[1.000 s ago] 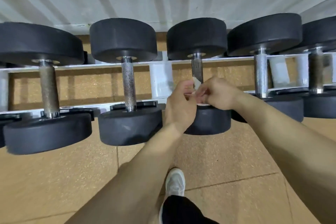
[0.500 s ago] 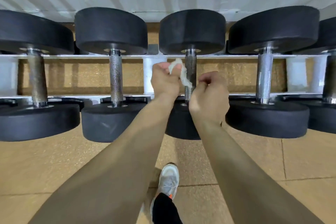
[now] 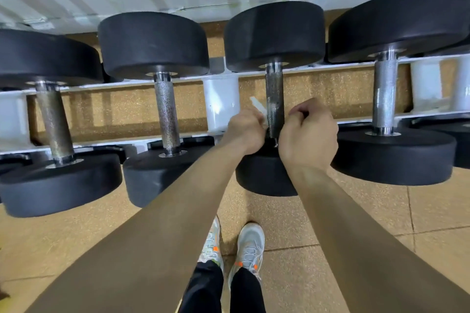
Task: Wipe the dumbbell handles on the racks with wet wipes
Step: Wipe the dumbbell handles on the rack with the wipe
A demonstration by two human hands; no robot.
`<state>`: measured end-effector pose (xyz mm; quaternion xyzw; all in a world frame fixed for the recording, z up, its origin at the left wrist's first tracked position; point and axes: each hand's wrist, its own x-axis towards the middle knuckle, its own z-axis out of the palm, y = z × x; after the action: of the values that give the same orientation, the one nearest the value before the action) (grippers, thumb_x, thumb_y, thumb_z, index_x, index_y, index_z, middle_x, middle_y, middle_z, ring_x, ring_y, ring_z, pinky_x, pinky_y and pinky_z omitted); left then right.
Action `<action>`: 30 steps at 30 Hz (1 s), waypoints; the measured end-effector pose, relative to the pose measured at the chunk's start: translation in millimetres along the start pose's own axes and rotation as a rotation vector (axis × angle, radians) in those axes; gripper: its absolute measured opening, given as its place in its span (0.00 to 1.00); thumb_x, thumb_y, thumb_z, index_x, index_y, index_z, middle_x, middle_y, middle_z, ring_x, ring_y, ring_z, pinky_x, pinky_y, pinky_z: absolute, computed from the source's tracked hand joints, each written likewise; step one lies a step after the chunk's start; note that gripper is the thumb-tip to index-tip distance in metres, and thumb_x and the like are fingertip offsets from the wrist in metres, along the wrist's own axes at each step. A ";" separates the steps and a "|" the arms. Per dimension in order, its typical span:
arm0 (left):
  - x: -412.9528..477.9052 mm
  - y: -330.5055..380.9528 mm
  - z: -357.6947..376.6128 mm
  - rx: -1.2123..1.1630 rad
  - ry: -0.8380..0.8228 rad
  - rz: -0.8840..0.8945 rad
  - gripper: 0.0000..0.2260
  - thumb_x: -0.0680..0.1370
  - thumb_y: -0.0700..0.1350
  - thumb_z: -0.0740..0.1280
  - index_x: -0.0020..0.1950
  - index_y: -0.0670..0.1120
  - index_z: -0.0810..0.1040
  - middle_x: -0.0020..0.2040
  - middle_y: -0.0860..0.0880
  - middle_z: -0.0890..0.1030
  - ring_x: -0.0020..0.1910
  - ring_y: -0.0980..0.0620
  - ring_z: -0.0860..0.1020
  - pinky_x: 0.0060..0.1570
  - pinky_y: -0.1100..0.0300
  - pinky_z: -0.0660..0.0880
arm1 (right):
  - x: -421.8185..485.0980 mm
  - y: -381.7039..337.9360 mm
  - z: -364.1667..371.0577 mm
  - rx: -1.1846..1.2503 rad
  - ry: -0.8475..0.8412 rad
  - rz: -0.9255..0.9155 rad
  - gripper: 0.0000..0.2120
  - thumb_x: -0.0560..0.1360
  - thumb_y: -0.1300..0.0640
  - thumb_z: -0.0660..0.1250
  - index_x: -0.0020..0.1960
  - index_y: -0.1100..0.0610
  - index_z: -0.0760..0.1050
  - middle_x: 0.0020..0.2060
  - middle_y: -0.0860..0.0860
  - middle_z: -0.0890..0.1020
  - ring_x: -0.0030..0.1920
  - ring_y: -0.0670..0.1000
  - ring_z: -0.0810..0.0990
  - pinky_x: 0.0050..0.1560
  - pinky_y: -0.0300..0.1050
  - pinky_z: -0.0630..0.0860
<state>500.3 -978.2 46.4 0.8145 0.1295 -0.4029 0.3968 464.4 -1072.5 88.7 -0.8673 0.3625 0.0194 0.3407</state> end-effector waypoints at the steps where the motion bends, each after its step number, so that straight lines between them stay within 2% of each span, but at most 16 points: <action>1: 1.8 2.9 -1.9 -0.037 -0.006 -0.006 0.14 0.80 0.34 0.58 0.37 0.45 0.73 0.44 0.42 0.79 0.51 0.41 0.78 0.45 0.58 0.72 | -0.2 -0.4 -0.1 -0.006 0.004 0.001 0.09 0.77 0.61 0.59 0.45 0.52 0.76 0.45 0.50 0.81 0.46 0.56 0.78 0.47 0.53 0.76; 4: 17.2 19.5 -9.4 -0.364 0.074 -0.009 0.10 0.80 0.33 0.59 0.44 0.41 0.77 0.40 0.44 0.80 0.41 0.44 0.79 0.37 0.62 0.76 | 0.6 -0.1 -0.8 -0.015 -0.001 0.007 0.09 0.77 0.61 0.59 0.45 0.53 0.77 0.45 0.50 0.80 0.45 0.56 0.78 0.45 0.51 0.74; 5: 28.6 24.0 -12.9 -0.456 0.097 0.009 0.09 0.78 0.34 0.60 0.44 0.40 0.79 0.41 0.42 0.82 0.41 0.44 0.79 0.38 0.59 0.77 | 0.8 0.0 -0.8 -0.019 -0.005 0.007 0.09 0.78 0.61 0.59 0.45 0.54 0.77 0.45 0.51 0.80 0.46 0.56 0.78 0.45 0.51 0.74; 7: 61.8 18.0 -12.8 -0.511 0.102 0.018 0.11 0.74 0.41 0.61 0.46 0.41 0.82 0.46 0.39 0.86 0.44 0.40 0.83 0.48 0.50 0.81 | 1.1 -0.3 0.0 -0.029 -0.004 -0.002 0.09 0.77 0.60 0.59 0.46 0.54 0.78 0.45 0.51 0.81 0.46 0.57 0.78 0.46 0.54 0.77; 9: 73.6 8.9 -10.7 -0.442 0.063 0.034 0.13 0.73 0.42 0.59 0.48 0.41 0.82 0.46 0.40 0.86 0.48 0.39 0.84 0.53 0.44 0.81 | 1.7 -1.2 1.0 -0.036 -0.001 0.001 0.09 0.77 0.60 0.58 0.46 0.54 0.78 0.45 0.51 0.81 0.46 0.57 0.79 0.47 0.57 0.78; 11: 39.2 6.8 -14.6 -0.240 -0.034 0.047 0.10 0.77 0.36 0.60 0.48 0.38 0.81 0.45 0.44 0.84 0.46 0.46 0.81 0.47 0.59 0.78 | 1.9 -2.0 0.4 -0.039 -0.003 0.014 0.09 0.77 0.60 0.59 0.46 0.54 0.77 0.44 0.50 0.81 0.45 0.56 0.79 0.48 0.57 0.78; 13: 19.3 -10.1 -10.9 0.005 -0.151 0.056 0.09 0.81 0.35 0.61 0.52 0.40 0.81 0.48 0.47 0.81 0.47 0.50 0.78 0.41 0.69 0.72 | 2.0 -2.6 -0.6 -0.048 -0.008 0.019 0.09 0.77 0.60 0.59 0.46 0.54 0.77 0.45 0.50 0.81 0.45 0.56 0.79 0.48 0.57 0.78; 15: 10.9 -16.7 -9.9 0.008 -0.188 0.075 0.08 0.82 0.36 0.62 0.56 0.39 0.81 0.49 0.47 0.80 0.49 0.50 0.77 0.42 0.70 0.71 | 1.8 -3.1 -0.8 -0.056 -0.013 0.022 0.08 0.77 0.59 0.59 0.46 0.54 0.77 0.45 0.50 0.81 0.45 0.56 0.79 0.47 0.57 0.78; 17: 21.0 -4.1 -12.3 -0.178 -0.076 0.026 0.08 0.82 0.36 0.63 0.54 0.44 0.81 0.48 0.49 0.81 0.48 0.52 0.79 0.46 0.69 0.75 | 2.3 -2.9 0.1 -0.064 -0.010 0.019 0.08 0.77 0.59 0.59 0.45 0.54 0.78 0.44 0.50 0.80 0.44 0.56 0.79 0.46 0.56 0.79; 19: 41.7 14.5 -13.3 -0.479 0.044 -0.038 0.09 0.81 0.35 0.65 0.47 0.46 0.82 0.44 0.48 0.84 0.45 0.48 0.83 0.46 0.62 0.81 | 2.3 -2.3 1.2 -0.066 -0.010 0.020 0.09 0.77 0.59 0.59 0.45 0.54 0.77 0.43 0.50 0.81 0.43 0.56 0.79 0.45 0.56 0.79; 21: 51.0 27.5 -14.2 -0.659 0.050 -0.054 0.07 0.77 0.38 0.66 0.48 0.43 0.84 0.45 0.41 0.86 0.47 0.39 0.85 0.52 0.45 0.83 | 2.5 -1.7 1.6 -0.066 -0.008 0.022 0.09 0.77 0.59 0.59 0.44 0.54 0.77 0.42 0.50 0.81 0.42 0.56 0.79 0.44 0.55 0.79; 22: 52.5 28.4 -13.6 -0.652 0.033 -0.047 0.09 0.76 0.40 0.66 0.51 0.41 0.84 0.47 0.40 0.86 0.48 0.38 0.85 0.53 0.41 0.82 | 2.7 -1.4 2.0 -0.069 -0.006 0.022 0.09 0.76 0.59 0.59 0.43 0.53 0.77 0.41 0.50 0.80 0.42 0.56 0.79 0.43 0.55 0.79; 23: 51.6 23.2 -12.7 -0.592 0.020 -0.027 0.09 0.77 0.41 0.65 0.52 0.41 0.84 0.47 0.39 0.86 0.47 0.39 0.84 0.54 0.40 0.81 | 2.8 -1.1 2.0 -0.072 -0.003 0.024 0.09 0.76 0.59 0.59 0.43 0.53 0.77 0.41 0.50 0.80 0.41 0.56 0.79 0.43 0.55 0.79; 26: 26.0 5.5 -16.5 -0.267 -0.059 0.033 0.09 0.83 0.40 0.63 0.48 0.46 0.83 0.50 0.45 0.85 0.50 0.50 0.80 0.58 0.51 0.78 | 2.6 -2.0 1.7 -0.080 0.003 0.036 0.08 0.77 0.59 0.60 0.43 0.53 0.77 0.41 0.50 0.80 0.41 0.56 0.79 0.42 0.53 0.78; 28: 11.8 -11.5 -19.0 -0.106 -0.142 0.050 0.06 0.82 0.42 0.66 0.52 0.47 0.83 0.54 0.49 0.83 0.52 0.52 0.80 0.61 0.56 0.74 | 2.3 -3.1 1.6 -0.089 0.002 0.048 0.08 0.77 0.59 0.60 0.43 0.53 0.77 0.41 0.50 0.80 0.41 0.57 0.79 0.42 0.53 0.78; 30: -0.2 -18.1 -20.8 -0.181 -0.116 0.072 0.03 0.79 0.43 0.71 0.51 0.46 0.85 0.54 0.51 0.84 0.52 0.53 0.81 0.62 0.54 0.77 | 1.9 -4.4 1.8 -0.091 -0.005 0.062 0.08 0.77 0.59 0.60 0.43 0.53 0.76 0.41 0.50 0.80 0.41 0.57 0.79 0.42 0.53 0.78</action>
<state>502.1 -950.8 44.2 0.7550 0.1126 -0.4212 0.4897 469.0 -1070.4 89.3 -0.8703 0.3869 0.0485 0.3010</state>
